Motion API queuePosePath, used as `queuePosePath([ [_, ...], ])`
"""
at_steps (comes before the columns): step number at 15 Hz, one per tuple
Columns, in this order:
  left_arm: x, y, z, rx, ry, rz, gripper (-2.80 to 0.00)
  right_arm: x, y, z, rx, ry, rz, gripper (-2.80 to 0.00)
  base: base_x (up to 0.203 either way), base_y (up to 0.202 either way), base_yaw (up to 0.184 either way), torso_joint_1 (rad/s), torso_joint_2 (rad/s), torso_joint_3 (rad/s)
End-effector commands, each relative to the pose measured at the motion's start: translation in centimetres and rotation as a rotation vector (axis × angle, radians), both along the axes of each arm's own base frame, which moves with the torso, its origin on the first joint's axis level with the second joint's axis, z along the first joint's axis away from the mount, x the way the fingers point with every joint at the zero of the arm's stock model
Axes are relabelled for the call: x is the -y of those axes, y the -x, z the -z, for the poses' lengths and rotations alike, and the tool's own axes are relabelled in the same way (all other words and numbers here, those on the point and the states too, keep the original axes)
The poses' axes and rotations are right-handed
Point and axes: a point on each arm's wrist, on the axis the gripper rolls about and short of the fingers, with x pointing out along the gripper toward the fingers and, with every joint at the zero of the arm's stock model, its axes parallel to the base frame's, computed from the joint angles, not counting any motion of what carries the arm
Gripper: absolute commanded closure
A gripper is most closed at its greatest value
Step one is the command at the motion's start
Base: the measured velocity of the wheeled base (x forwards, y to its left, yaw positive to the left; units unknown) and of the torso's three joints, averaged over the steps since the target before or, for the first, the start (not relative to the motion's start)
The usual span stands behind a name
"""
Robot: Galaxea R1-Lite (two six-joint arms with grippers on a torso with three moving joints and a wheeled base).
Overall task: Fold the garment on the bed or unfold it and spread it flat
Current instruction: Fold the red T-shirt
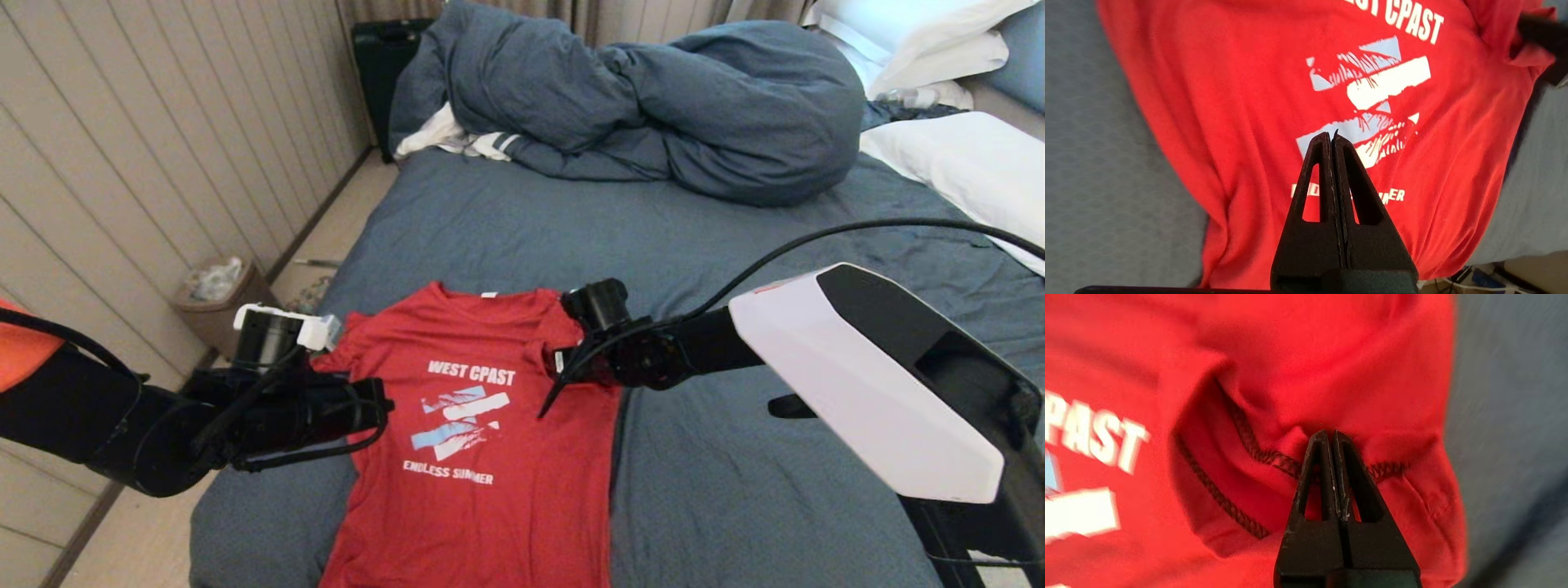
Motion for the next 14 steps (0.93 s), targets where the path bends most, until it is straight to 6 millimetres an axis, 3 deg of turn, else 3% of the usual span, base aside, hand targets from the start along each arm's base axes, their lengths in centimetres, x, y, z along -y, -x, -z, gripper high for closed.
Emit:
queuePosePath([
  [1,0.0,-0.1,0.2,-0.005,0.001,-0.001,0.00,-1.0,1.2,0.9,-0.018,0.011,-0.031,0.00,0.000,0.000,0.000,0.000,0.00,0.000],
  [5,0.1,-0.2,0.2,-0.005,0.001,-0.001,0.00,-4.0,6.0,0.7,-0.009,0.006,-0.144,0.00,0.000,0.000,0.000,0.000,0.00,0.000],
  [7,0.1,-0.2,0.4,-0.009,-0.001,-0.001,0.00,-4.6,7.2,-0.2,0.013,-0.009,-0.173,0.00,0.000,0.000,0.000,0.000,0.00,0.000],
  [12,0.1,-0.4,0.0,0.017,0.009,-0.005,0.00,-3.0,7.2,-4.1,0.088,-0.061,-0.143,0.00,0.000,0.000,0.000,0.000,0.00,0.000],
  [14,-0.9,-1.3,-0.5,0.070,0.027,-0.047,0.00,0.0,5.9,-6.3,0.133,-0.086,-0.070,0.00,0.000,0.000,0.000,0.000,0.00,0.000],
])
